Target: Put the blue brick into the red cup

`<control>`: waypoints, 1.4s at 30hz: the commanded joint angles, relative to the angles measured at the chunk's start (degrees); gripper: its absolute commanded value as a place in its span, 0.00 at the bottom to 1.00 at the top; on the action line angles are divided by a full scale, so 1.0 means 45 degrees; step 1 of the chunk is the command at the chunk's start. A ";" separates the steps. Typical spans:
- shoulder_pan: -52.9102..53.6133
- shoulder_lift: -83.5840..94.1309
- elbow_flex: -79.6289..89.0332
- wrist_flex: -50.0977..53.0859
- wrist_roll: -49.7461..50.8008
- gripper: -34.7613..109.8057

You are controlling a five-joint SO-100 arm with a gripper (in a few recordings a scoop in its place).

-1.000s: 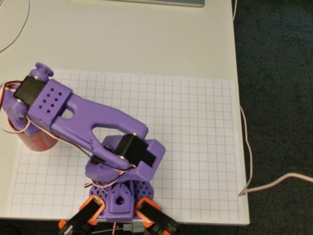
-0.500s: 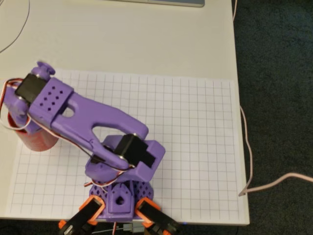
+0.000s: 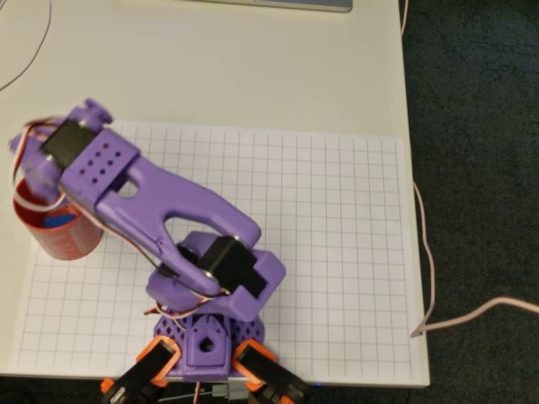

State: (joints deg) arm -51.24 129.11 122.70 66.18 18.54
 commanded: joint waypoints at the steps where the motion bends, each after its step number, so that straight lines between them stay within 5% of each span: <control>1: 0.3828 0.0234 0.0566 -0.2266 -0.0957 0.24; 9: 1.0820 0.0566 0.0879 -0.7266 -0.2988 0.24; 14: 1.2598 0.2734 0.1152 -0.7773 -0.3809 0.24; 26: 1.1270 1.3008 0.3105 -0.3984 -0.4590 0.24; 42: 1.0215 1.3359 0.9414 -0.3145 -0.3828 0.24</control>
State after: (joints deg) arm -4.66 188.70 159.43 51.50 0.70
